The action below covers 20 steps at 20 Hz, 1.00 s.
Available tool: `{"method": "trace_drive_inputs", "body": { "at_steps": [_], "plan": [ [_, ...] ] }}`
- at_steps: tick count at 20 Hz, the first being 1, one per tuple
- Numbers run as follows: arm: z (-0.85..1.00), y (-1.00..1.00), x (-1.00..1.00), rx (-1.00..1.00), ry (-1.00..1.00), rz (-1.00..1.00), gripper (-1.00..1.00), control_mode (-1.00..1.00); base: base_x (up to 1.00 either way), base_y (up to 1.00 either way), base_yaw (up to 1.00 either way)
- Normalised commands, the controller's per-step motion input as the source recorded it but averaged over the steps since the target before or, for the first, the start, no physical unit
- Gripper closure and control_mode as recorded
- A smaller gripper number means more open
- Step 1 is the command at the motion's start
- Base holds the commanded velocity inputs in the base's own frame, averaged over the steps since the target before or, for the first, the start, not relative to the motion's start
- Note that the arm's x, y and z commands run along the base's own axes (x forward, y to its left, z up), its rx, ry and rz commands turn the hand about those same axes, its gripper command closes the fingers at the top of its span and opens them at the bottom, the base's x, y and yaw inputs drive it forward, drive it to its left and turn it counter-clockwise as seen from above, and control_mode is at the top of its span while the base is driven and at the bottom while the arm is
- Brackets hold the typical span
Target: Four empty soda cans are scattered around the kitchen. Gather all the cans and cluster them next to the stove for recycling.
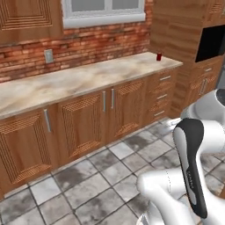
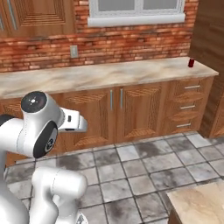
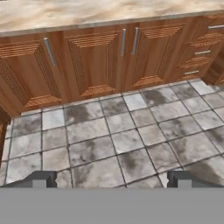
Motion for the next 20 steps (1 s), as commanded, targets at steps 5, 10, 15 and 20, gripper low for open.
{"method": "trace_drive_inputs", "body": {
  "at_steps": [5,10,15,20],
  "plan": [
    [0.0,0.0,0.0,0.0,0.0,0.0,-1.0,1.0,0.26,-0.29,-0.3],
    [0.0,0.0,0.0,0.0,0.0,0.0,-1.0,1.0,0.24,-0.04,-0.36],
    [0.0,0.0,0.0,0.0,0.0,0.0,-1.0,1.0,0.43,0.27,-0.32],
    [0.0,0.0,0.0,0.0,0.0,0.0,-1.0,1.0,0.57,0.44,-0.26]
  ]
}}
